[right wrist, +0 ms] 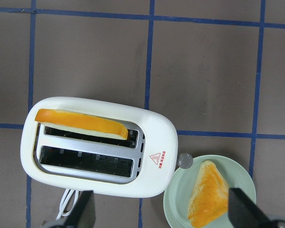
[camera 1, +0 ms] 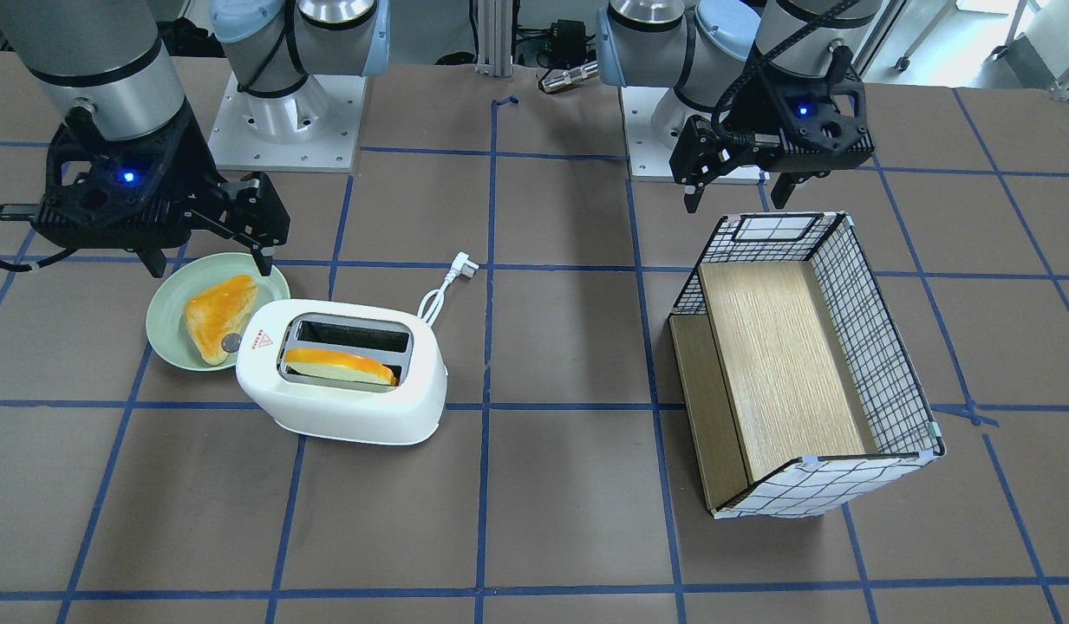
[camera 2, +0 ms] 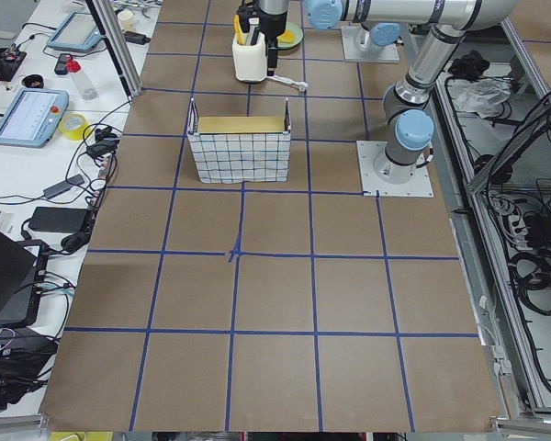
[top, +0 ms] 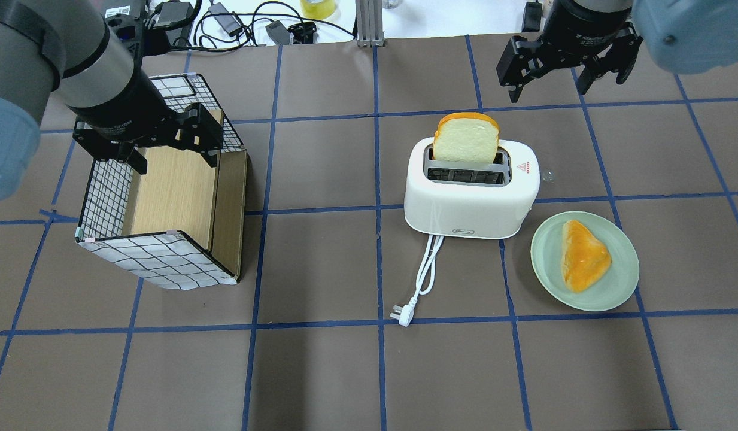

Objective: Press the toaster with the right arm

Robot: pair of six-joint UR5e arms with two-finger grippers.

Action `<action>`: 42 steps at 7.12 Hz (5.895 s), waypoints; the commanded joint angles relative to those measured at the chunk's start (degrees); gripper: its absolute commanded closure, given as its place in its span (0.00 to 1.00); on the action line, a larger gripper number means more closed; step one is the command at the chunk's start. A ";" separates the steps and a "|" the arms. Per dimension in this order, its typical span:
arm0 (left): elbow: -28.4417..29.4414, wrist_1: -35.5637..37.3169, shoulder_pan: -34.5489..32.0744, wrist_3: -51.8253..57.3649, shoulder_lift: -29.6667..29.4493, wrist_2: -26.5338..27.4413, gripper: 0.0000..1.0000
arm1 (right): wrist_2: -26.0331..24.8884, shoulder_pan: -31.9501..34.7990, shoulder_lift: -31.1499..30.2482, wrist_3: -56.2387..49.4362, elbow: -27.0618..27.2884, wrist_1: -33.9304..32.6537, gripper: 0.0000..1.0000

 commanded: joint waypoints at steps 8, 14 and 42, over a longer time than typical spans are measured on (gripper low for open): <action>0.00 0.00 0.00 0.00 0.04 -0.04 0.00 | 0.28 -0.36 0.00 -0.36 0.00 0.00 0.00; 0.00 0.00 0.00 0.00 0.04 0.05 0.00 | 7.63 -8.68 0.09 -11.24 0.88 0.61 0.04; 0.00 0.00 0.00 0.00 0.04 0.05 0.00 | 32.44 -24.26 8.00 -30.25 15.65 5.20 1.00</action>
